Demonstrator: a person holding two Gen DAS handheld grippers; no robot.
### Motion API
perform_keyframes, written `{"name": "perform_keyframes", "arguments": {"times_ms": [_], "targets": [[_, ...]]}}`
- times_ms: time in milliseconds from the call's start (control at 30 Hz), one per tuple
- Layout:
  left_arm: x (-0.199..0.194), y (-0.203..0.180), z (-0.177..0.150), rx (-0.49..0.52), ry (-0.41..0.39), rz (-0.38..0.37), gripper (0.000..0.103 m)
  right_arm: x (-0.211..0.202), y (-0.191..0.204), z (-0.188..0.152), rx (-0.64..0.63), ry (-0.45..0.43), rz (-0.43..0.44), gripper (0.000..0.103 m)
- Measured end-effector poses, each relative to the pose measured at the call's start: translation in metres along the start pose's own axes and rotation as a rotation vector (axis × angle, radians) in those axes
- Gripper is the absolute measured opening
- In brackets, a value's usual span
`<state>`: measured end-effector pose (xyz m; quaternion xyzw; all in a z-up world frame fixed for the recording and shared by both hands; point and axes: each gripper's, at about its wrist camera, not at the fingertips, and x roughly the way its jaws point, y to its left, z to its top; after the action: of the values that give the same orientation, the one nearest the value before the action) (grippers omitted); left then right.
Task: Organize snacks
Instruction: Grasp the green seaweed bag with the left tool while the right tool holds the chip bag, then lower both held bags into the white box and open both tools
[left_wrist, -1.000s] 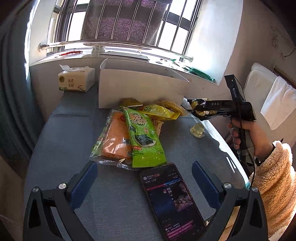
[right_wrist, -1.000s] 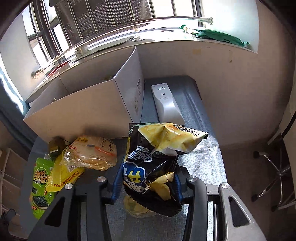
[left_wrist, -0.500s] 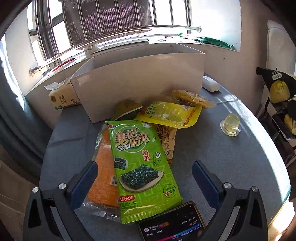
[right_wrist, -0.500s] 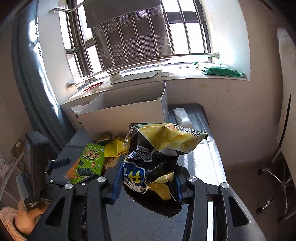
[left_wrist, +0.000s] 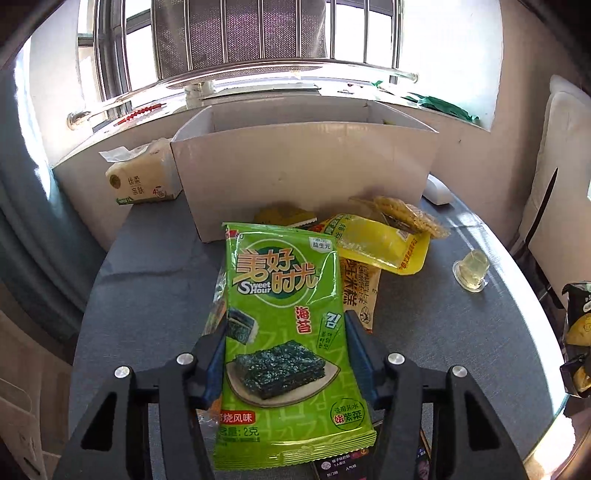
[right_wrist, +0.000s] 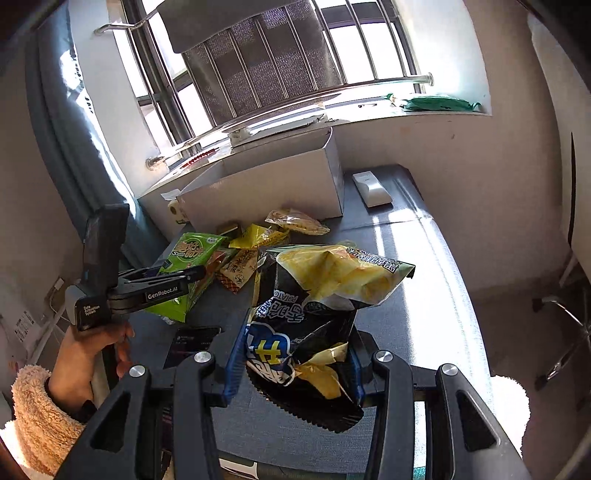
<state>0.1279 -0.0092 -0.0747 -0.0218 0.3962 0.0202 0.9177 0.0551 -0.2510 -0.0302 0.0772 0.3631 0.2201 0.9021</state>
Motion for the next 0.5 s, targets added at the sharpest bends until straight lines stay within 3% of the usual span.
{"name": "perform_keyframes", "arguments": {"times_ms": [267,500], "targets": [[-0.056,0.028,-0.001,-0.065,-0.114,-0.119,0.059,0.009,0.011,0.004,-0.019,0.011,0.031,0.049],[-0.056,0.051,0.025,-0.17,-0.131,-0.255,0.059,0.035,0.024,0.045,-0.079,-0.003,0.065,0.049]]}}
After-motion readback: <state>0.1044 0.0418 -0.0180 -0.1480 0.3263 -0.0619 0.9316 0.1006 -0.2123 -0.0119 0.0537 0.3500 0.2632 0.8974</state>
